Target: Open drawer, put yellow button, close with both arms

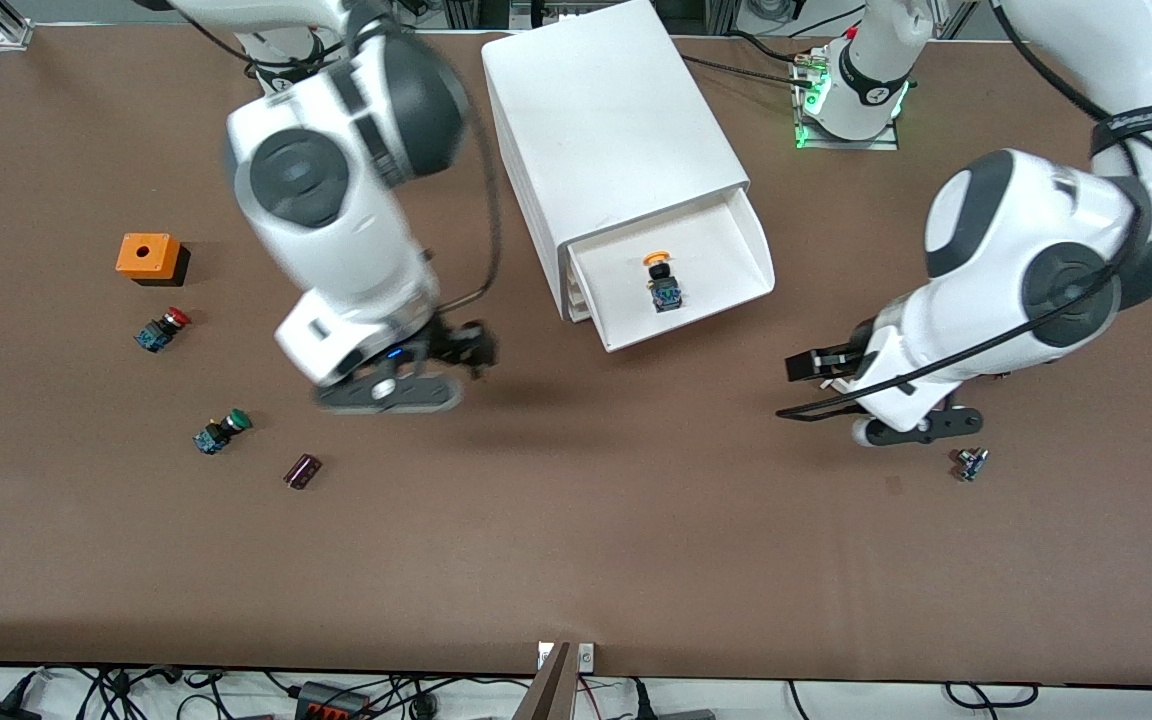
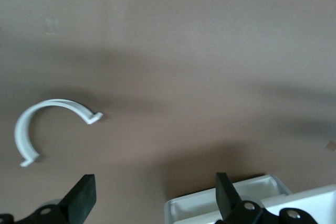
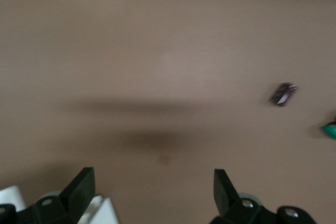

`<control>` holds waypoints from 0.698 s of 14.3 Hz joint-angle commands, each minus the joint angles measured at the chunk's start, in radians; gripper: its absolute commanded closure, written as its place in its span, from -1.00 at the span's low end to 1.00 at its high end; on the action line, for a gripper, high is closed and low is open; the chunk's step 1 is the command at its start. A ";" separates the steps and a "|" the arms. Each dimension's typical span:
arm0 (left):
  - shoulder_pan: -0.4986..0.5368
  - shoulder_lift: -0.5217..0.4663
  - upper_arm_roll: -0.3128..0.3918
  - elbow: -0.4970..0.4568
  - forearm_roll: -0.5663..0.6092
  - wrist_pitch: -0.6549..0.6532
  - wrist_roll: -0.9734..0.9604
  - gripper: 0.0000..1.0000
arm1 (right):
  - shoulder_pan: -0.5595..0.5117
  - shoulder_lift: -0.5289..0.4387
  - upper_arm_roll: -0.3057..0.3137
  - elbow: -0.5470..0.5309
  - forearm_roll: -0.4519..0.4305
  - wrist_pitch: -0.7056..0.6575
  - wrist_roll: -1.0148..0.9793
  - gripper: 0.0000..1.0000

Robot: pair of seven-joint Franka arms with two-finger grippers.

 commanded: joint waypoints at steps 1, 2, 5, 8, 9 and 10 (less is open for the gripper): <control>-0.049 -0.025 -0.011 -0.101 -0.006 0.114 -0.086 -1.00 | -0.129 -0.014 0.022 -0.008 0.008 -0.122 -0.114 -1.00; -0.062 -0.028 -0.012 -0.126 -0.006 0.140 -0.095 -1.00 | -0.156 -0.014 0.021 -0.008 0.003 -0.149 -0.180 -1.00; -0.107 -0.045 -0.015 -0.200 -0.004 0.214 -0.205 -1.00 | -0.222 -0.041 0.019 -0.025 0.004 -0.158 -0.238 -1.00; -0.145 -0.068 -0.023 -0.284 -0.001 0.286 -0.253 -1.00 | -0.314 -0.054 0.024 -0.043 0.011 -0.166 -0.337 -1.00; -0.148 -0.079 -0.023 -0.316 -0.001 0.320 -0.257 -1.00 | -0.331 -0.054 0.024 -0.043 0.009 -0.166 -0.360 -1.00; -0.154 -0.083 -0.025 -0.335 -0.001 0.344 -0.266 -1.00 | -0.348 -0.058 0.021 -0.043 0.009 -0.172 -0.353 -1.00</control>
